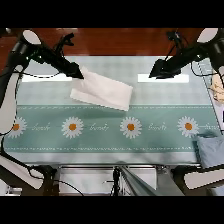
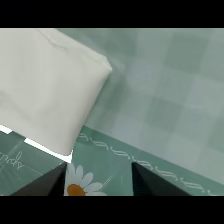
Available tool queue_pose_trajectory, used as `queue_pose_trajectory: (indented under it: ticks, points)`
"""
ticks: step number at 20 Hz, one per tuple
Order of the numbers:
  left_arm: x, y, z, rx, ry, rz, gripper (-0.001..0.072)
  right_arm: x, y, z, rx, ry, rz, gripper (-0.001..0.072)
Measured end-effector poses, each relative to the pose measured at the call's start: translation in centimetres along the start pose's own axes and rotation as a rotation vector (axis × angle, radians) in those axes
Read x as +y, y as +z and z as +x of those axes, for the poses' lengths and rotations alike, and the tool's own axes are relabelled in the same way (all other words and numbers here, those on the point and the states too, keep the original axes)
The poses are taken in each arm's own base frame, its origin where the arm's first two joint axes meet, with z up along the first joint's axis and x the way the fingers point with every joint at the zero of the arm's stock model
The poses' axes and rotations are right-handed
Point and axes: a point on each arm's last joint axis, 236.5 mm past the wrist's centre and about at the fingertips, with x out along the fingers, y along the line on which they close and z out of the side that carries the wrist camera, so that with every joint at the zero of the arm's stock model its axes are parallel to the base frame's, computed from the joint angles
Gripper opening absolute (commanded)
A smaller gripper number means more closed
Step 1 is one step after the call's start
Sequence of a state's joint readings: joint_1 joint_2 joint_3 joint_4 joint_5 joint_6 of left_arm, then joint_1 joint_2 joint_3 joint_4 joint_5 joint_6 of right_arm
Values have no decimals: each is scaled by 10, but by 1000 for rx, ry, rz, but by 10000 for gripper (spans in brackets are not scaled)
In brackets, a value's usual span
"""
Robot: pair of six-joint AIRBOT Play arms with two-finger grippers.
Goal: Fold the shirts.
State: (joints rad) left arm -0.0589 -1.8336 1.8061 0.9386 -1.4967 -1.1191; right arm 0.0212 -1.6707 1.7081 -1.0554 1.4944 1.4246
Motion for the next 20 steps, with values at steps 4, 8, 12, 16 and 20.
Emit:
queue_pose_trajectory:
  ticks: [4,8,12,16,20]
  points:
    - [32,-21,27,97,12,-86,40,9,-22,25,75,98,42,487]
    - [67,-35,48,144,55,-136,42,26,-36,41,108,220,71,529]
    - [93,-43,54,158,94,-170,535,38,-36,52,89,307,105,531]
    - [97,-33,37,119,124,-176,538,40,-40,66,86,336,143,531]
    - [91,-13,-11,44,222,-220,498,49,-44,90,72,325,151,538]
